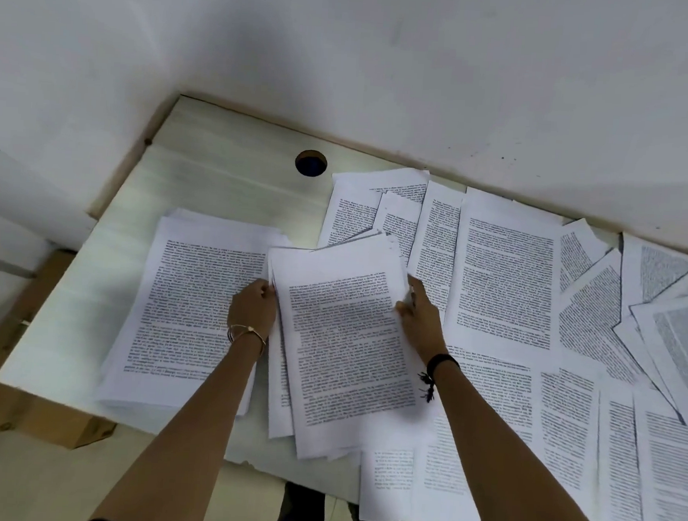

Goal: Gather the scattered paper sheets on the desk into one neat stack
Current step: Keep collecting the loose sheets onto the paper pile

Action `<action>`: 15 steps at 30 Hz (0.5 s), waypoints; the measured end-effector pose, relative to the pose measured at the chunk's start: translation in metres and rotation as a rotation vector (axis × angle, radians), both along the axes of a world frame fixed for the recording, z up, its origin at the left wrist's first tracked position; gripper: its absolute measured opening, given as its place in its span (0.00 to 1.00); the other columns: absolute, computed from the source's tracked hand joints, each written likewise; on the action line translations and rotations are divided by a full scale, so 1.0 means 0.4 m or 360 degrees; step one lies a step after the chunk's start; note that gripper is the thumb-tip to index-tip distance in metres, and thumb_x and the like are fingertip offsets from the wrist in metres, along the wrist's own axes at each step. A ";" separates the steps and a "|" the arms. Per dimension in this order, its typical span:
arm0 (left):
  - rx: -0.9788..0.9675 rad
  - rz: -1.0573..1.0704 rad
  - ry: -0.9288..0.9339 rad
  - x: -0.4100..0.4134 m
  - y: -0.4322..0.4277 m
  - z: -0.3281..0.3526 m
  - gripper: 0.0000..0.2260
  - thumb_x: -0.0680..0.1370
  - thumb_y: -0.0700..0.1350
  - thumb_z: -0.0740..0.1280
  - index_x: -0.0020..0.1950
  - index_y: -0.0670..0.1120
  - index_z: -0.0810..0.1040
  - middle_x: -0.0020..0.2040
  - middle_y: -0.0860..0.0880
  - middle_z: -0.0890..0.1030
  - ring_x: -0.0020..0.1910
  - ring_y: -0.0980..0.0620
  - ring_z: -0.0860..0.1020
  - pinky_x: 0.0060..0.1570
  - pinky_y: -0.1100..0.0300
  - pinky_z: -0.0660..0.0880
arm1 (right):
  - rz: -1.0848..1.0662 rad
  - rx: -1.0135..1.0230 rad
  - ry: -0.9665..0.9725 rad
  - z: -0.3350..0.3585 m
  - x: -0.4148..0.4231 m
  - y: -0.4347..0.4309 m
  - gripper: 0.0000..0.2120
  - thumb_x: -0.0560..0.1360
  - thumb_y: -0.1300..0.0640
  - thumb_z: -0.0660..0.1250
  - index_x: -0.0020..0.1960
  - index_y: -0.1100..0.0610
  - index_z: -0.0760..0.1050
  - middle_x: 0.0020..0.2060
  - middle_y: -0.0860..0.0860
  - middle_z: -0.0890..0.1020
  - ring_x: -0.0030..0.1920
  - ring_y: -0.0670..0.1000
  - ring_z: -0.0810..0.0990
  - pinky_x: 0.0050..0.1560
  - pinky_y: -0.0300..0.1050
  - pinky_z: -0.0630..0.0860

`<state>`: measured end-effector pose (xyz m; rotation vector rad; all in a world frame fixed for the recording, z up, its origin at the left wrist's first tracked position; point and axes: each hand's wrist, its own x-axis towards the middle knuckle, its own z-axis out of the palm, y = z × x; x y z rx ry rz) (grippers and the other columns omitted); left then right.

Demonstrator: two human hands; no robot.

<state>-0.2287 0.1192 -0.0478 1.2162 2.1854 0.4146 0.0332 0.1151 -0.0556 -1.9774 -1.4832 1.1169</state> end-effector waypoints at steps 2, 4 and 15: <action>0.0010 0.0030 -0.0052 0.015 0.001 0.001 0.10 0.80 0.40 0.57 0.45 0.38 0.76 0.45 0.35 0.80 0.38 0.45 0.71 0.37 0.57 0.62 | -0.0078 0.0000 0.0013 0.001 -0.020 0.001 0.23 0.78 0.67 0.58 0.72 0.57 0.62 0.36 0.51 0.74 0.33 0.44 0.71 0.31 0.27 0.68; 0.0092 0.0149 -0.0151 0.037 -0.010 0.003 0.11 0.81 0.40 0.55 0.48 0.37 0.74 0.44 0.34 0.79 0.39 0.39 0.75 0.36 0.56 0.63 | -0.0117 -0.0008 0.0052 -0.002 -0.044 -0.002 0.21 0.79 0.65 0.58 0.72 0.57 0.62 0.36 0.49 0.74 0.35 0.45 0.72 0.33 0.27 0.67; 0.0108 0.0483 -0.0663 0.071 -0.053 0.031 0.23 0.82 0.55 0.48 0.69 0.41 0.67 0.63 0.40 0.75 0.61 0.42 0.74 0.63 0.53 0.68 | -0.0551 -0.0016 0.0244 0.000 -0.086 0.010 0.22 0.78 0.57 0.64 0.71 0.57 0.65 0.52 0.53 0.79 0.50 0.55 0.78 0.51 0.48 0.75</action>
